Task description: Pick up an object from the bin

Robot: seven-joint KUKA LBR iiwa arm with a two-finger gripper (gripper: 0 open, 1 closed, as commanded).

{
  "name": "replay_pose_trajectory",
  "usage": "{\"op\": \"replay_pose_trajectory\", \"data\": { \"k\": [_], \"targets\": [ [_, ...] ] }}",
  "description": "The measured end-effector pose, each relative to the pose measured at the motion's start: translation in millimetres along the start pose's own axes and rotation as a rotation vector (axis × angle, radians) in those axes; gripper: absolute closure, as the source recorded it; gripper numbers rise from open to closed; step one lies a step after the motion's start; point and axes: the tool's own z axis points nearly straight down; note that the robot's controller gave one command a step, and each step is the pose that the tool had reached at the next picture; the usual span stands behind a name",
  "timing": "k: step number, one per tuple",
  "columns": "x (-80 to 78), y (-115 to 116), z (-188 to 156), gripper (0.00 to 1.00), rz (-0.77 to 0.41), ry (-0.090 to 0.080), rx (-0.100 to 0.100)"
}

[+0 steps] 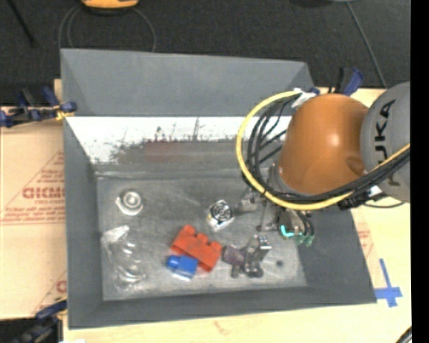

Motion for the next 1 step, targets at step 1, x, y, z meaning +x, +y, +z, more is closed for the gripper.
{"op": "replay_pose_trajectory", "data": {
  "k": [1],
  "targets": [
    [-2.8, 28.5, 143.2, 0.0, -0.174, -0.014, 0.001]
  ]
}}
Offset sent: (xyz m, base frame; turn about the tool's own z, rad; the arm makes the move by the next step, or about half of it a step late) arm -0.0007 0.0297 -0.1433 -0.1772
